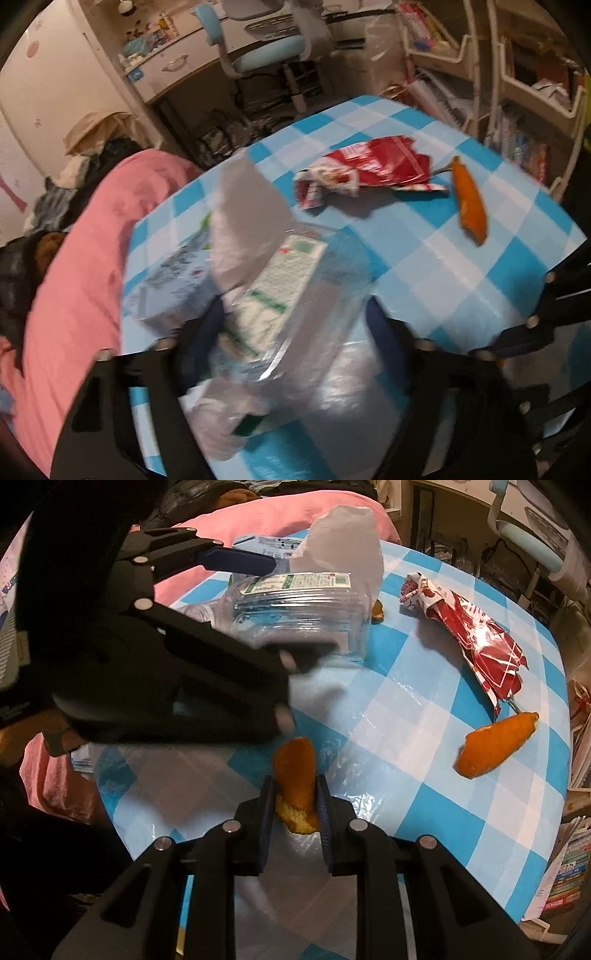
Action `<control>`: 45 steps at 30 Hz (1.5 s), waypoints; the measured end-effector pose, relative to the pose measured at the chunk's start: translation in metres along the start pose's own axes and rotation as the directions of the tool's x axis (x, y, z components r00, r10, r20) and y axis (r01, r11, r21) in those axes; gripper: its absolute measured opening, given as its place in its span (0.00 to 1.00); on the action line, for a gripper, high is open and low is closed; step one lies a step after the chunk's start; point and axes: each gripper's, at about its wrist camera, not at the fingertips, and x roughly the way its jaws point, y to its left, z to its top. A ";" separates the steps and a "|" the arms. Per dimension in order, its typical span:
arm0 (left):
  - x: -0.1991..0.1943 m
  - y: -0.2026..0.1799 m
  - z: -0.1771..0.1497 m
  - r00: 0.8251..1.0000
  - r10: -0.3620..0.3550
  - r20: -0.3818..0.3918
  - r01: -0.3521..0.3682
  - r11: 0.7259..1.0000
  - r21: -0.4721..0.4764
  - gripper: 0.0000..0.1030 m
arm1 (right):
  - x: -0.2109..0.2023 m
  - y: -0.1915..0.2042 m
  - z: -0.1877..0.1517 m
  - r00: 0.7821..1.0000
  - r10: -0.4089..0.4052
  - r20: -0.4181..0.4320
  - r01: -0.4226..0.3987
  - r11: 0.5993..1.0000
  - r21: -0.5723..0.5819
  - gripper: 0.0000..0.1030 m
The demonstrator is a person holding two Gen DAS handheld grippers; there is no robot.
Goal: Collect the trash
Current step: 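Grasp the clear plastic bottle with the left tool and lift it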
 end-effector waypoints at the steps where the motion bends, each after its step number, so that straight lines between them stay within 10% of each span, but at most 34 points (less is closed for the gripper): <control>1: -0.002 0.006 0.001 1.000 -0.024 -0.012 0.024 0.999 -0.024 0.55 | 0.000 0.000 0.000 1.000 -0.002 -0.001 0.002 1.000 0.001 0.22; 5: -0.008 0.038 -0.001 0.988 -0.151 -0.014 0.146 0.975 -0.166 0.53 | 0.001 -0.002 0.001 1.000 -0.010 -0.001 0.010 1.000 0.004 0.22; 10: -0.005 0.043 -0.003 0.996 -0.083 0.043 0.089 0.982 -0.165 0.83 | 0.004 -0.001 0.004 1.000 -0.007 0.001 0.007 1.000 0.007 0.22; 15: 0.011 0.039 0.001 0.990 -0.142 0.019 0.143 0.976 -0.164 0.85 | 0.006 -0.002 0.006 1.000 0.002 0.003 -0.002 1.000 0.003 0.22; 23: 0.019 0.022 0.001 0.988 -0.148 -0.050 0.141 0.982 -0.128 0.55 | 0.003 0.003 0.004 1.000 0.008 0.006 -0.008 1.000 0.002 0.22; 32: -0.026 0.038 -0.030 0.994 -0.097 -0.059 0.083 0.975 -0.208 0.52 | -0.011 0.002 0.004 0.996 0.056 0.064 -0.059 0.997 0.058 0.20; 45: -0.099 0.078 -0.115 0.991 -0.131 -0.018 0.100 0.829 -0.551 0.52 | -0.040 0.038 -0.014 0.975 0.158 0.156 -0.174 0.980 0.094 0.20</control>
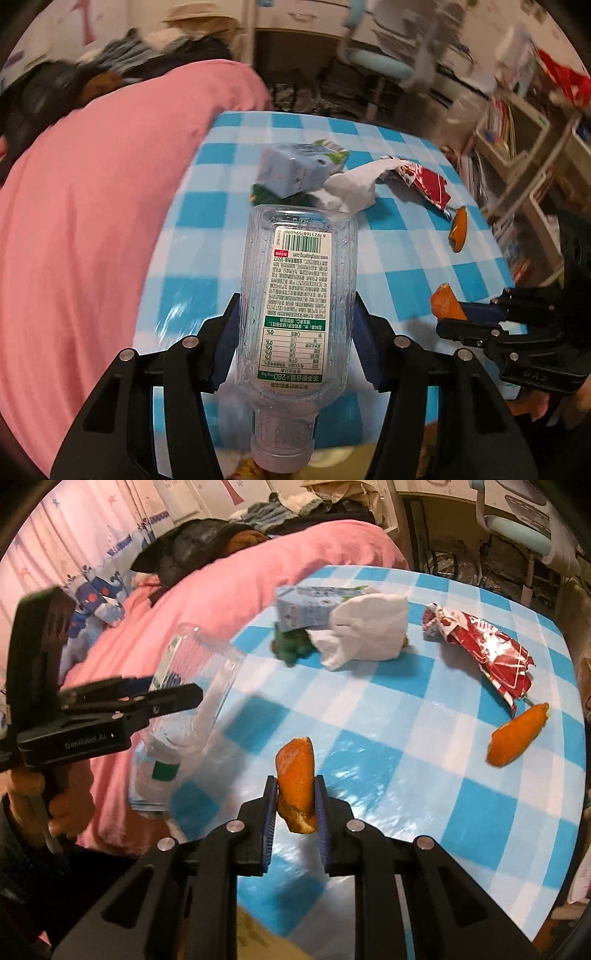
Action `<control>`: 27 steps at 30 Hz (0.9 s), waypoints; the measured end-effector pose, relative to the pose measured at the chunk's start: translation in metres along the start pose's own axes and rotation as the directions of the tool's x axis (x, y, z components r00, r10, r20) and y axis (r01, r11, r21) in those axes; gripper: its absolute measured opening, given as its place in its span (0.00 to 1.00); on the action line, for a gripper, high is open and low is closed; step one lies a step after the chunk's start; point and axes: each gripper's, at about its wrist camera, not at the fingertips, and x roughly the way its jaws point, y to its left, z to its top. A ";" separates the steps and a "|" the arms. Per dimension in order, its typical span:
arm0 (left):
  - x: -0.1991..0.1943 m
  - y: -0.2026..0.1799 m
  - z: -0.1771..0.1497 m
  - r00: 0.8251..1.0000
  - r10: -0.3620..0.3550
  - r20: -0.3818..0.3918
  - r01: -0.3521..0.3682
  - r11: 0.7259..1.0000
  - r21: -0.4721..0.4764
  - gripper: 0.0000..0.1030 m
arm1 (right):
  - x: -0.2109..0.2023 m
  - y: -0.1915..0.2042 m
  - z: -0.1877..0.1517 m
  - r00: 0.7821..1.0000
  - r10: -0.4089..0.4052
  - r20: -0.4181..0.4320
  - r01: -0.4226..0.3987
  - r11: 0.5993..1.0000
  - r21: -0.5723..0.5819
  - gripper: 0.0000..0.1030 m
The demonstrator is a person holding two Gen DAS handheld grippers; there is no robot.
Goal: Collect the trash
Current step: 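Lower the orange peel with the right tool while the left tool drops the bottle into the yellow bin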
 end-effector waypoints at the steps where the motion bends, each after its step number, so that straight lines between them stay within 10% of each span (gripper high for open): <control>1: -0.010 0.003 -0.008 1.000 -0.001 0.010 0.001 1.000 -0.019 0.52 | -0.002 0.004 -0.003 1.000 0.009 0.002 -0.009 1.000 -0.003 0.20; 14: -0.059 0.009 -0.053 0.998 -0.015 0.056 0.018 0.998 -0.061 0.52 | 0.035 0.076 -0.101 0.963 0.069 -0.262 -0.093 0.993 -0.079 0.21; 17: -0.065 0.010 -0.060 0.998 -0.024 0.060 0.028 0.997 -0.068 0.52 | 0.044 0.081 -0.115 0.955 0.003 -0.298 -0.038 0.993 -0.112 0.37; 27: -0.071 -0.001 -0.098 0.997 -0.075 0.007 0.075 0.994 -0.083 0.52 | -0.010 0.056 -0.097 0.994 -0.112 -0.002 0.112 0.992 0.055 0.61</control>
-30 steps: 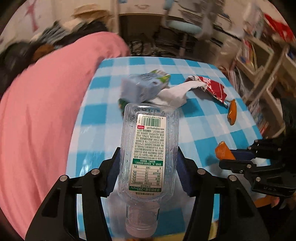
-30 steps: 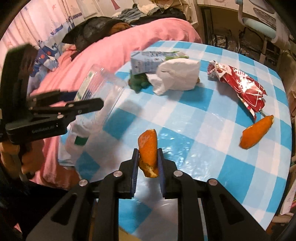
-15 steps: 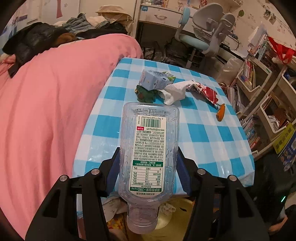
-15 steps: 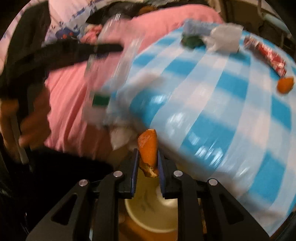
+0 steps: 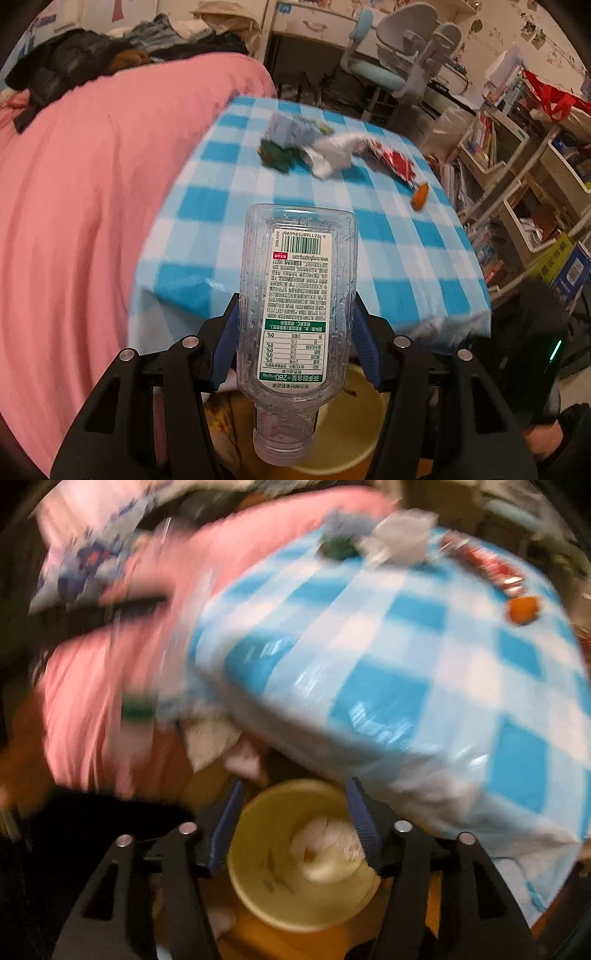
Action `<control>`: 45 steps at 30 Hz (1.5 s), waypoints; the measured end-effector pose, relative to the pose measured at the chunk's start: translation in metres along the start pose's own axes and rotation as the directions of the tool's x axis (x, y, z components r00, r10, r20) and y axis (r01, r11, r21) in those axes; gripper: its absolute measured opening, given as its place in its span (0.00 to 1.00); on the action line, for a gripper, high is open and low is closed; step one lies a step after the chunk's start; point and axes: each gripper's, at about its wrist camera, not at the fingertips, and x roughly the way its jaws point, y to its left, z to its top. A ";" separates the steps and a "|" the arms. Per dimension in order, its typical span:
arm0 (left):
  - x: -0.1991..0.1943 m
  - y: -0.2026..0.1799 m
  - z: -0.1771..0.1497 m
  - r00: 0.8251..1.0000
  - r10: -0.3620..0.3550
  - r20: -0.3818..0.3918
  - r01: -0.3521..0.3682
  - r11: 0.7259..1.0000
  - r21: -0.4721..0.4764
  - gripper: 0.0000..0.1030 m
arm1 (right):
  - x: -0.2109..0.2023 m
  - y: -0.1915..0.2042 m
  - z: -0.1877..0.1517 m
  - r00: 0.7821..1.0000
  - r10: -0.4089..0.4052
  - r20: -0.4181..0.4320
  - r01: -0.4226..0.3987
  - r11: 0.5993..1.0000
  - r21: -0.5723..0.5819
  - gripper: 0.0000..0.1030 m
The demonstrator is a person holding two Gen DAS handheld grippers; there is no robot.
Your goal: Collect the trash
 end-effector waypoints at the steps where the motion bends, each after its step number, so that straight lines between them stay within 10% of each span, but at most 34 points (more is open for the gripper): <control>1: 0.002 -0.004 -0.007 1.000 -0.008 -0.017 0.008 1.000 0.001 0.52 | -0.010 -0.005 0.003 0.999 -0.004 0.044 0.003 1.000 0.025 0.63; 11: 0.051 -0.070 -0.089 0.968 0.041 -0.248 0.003 0.985 0.174 0.53 | -0.064 -0.012 0.030 0.954 -0.035 0.298 0.016 0.998 0.066 0.68; 18: 0.046 -0.092 -0.092 0.972 0.177 -0.155 -0.117 0.935 0.335 0.74 | -0.075 -0.017 0.040 0.930 -0.048 0.364 0.047 0.999 0.013 0.73; 28: 0.018 -0.067 -0.055 0.949 0.311 0.059 -0.317 0.927 0.201 0.87 | -0.067 -0.058 0.042 0.935 -0.033 0.353 -0.054 0.971 0.234 0.73; 45: 0.001 -0.043 -0.041 0.941 0.318 0.115 -0.325 0.944 0.051 0.91 | -0.050 -0.031 0.040 0.953 -0.103 0.284 0.072 0.990 0.120 0.76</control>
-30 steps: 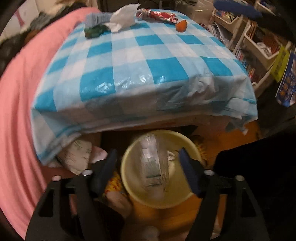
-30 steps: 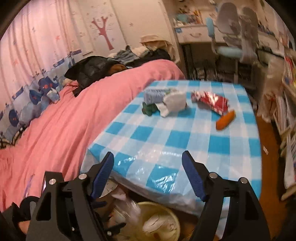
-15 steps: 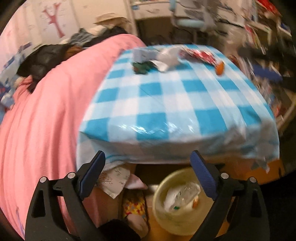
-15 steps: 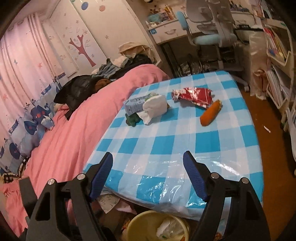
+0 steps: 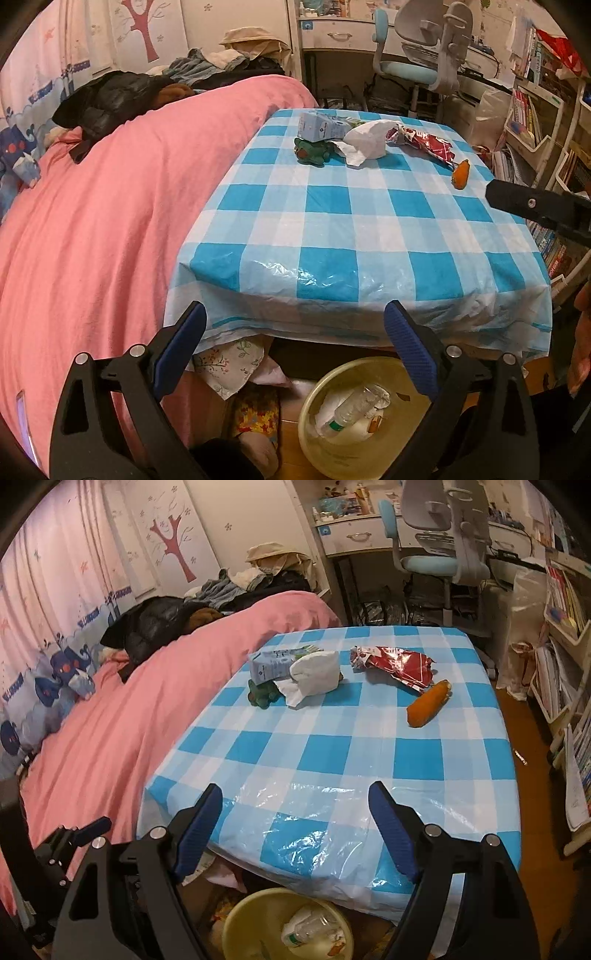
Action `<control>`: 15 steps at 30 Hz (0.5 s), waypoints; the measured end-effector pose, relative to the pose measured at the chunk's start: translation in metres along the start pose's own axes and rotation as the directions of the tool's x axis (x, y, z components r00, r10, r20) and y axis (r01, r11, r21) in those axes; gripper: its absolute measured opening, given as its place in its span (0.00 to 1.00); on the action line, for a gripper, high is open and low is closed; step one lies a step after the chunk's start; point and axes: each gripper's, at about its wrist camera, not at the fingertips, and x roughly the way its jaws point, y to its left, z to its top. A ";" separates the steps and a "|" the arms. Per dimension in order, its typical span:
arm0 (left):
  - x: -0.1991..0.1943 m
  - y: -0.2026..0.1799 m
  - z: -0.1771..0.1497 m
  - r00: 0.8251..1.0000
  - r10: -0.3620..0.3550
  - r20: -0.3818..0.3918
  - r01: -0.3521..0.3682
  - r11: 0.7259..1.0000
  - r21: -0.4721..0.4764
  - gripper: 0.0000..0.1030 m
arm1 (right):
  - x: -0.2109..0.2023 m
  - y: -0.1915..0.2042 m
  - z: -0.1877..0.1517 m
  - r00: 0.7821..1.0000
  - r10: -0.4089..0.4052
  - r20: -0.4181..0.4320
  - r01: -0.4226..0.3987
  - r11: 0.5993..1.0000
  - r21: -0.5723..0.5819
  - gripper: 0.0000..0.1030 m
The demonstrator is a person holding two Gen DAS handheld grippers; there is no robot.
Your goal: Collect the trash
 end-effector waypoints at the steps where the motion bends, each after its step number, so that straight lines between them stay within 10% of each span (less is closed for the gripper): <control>1: 0.000 0.000 0.000 1.000 0.000 0.001 0.000 1.000 0.002 0.91 | 0.001 0.001 0.000 1.000 -0.003 -0.003 0.003 1.000 -0.006 0.76; 15: -0.002 0.001 0.001 1.000 0.007 0.009 -0.007 1.000 -0.002 0.91 | 0.003 0.009 -0.002 1.000 -0.026 -0.013 0.025 0.999 -0.037 0.76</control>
